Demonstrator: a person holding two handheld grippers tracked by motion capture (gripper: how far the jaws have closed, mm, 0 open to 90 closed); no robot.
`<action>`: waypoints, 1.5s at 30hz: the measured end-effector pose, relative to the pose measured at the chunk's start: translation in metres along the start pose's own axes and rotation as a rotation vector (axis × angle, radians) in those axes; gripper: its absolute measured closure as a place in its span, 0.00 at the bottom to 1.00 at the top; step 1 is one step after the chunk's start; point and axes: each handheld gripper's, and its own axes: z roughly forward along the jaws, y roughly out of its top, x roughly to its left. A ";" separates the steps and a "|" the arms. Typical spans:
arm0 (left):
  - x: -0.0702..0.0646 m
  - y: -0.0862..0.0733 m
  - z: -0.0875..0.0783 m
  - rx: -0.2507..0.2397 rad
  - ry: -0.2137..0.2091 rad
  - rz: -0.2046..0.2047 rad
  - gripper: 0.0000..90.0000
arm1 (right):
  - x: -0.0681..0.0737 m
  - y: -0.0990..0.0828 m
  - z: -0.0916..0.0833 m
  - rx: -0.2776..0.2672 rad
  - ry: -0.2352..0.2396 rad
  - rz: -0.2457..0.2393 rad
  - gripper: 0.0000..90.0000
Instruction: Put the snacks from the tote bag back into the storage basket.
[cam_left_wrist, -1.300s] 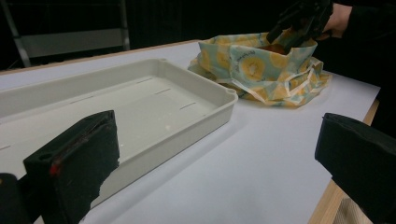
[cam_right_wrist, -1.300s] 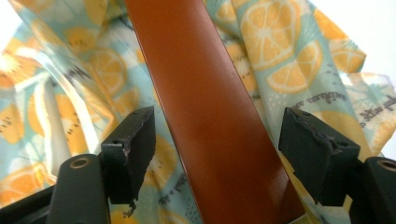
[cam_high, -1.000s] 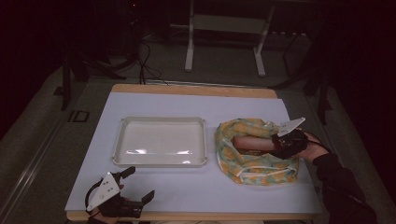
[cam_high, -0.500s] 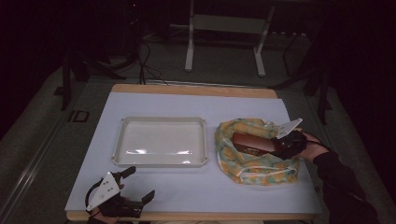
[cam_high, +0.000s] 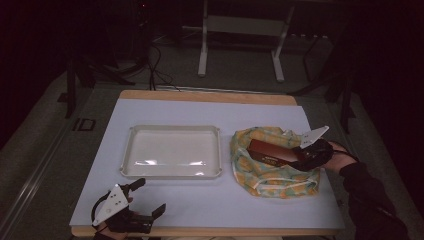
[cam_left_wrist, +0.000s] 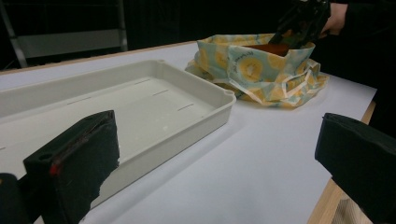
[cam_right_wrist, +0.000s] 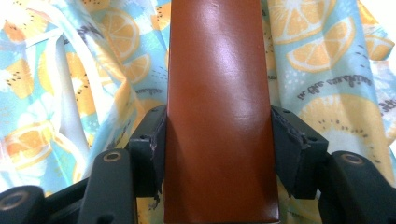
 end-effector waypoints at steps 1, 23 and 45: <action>0.000 0.000 0.000 -0.002 0.000 -0.001 0.00 | 0.000 0.000 -0.001 -0.003 0.000 0.006 0.47; 0.001 0.000 0.001 0.002 0.006 0.004 0.00 | 0.000 0.006 -0.029 -0.031 -0.054 -0.015 0.47; 0.002 0.002 0.005 -0.002 -0.003 -0.008 0.00 | -0.003 0.016 -0.051 -0.026 -0.058 -0.018 0.47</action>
